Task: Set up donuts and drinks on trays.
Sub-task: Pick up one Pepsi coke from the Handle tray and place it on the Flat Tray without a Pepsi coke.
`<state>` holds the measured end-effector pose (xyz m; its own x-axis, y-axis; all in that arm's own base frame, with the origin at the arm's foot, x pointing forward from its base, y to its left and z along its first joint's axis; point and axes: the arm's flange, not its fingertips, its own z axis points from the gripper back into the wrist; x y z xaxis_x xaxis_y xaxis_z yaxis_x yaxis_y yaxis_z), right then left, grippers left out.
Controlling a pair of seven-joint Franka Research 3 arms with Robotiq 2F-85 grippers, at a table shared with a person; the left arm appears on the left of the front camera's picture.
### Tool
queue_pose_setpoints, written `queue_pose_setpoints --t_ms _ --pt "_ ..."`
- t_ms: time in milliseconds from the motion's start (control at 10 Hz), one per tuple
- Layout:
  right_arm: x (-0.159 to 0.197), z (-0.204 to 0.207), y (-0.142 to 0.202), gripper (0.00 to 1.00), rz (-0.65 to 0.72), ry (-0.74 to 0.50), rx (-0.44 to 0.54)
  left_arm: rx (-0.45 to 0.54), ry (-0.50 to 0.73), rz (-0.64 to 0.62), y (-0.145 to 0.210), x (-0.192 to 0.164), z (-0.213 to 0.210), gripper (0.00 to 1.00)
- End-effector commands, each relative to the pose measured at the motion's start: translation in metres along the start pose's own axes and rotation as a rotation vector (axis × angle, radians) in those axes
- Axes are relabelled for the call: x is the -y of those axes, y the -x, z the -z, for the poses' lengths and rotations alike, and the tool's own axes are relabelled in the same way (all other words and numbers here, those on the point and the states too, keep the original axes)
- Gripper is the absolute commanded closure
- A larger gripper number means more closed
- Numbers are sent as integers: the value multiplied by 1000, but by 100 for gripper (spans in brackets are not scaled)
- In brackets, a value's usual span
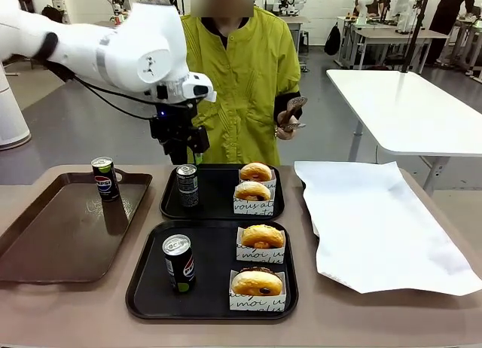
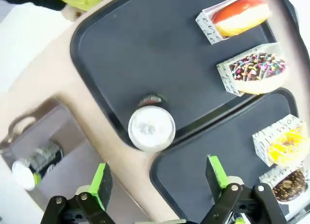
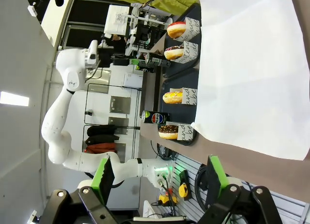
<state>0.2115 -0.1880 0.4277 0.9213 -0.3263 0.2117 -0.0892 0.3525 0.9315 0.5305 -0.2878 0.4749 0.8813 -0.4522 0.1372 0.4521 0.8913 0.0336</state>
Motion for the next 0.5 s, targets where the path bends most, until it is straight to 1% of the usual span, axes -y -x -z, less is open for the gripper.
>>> queue_pose_setpoints --t_ms 0,100,200,300,400 --pt "0 0 -2 0 -15 -22 6 40 -24 -129 42 3 -14 0" --pt "0 0 -2 0 -15 -22 6 65 -39 -160 60 5 -18 0" --pt "0 0 -2 0 -15 -22 6 63 -62 -216 70 6 -21 0" --pt "0 0 -2 0 -15 -22 6 70 -87 -244 74 6 -24 0" --pt "0 0 -2 0 -15 -22 6 38 -34 -154 51 3 -30 0"
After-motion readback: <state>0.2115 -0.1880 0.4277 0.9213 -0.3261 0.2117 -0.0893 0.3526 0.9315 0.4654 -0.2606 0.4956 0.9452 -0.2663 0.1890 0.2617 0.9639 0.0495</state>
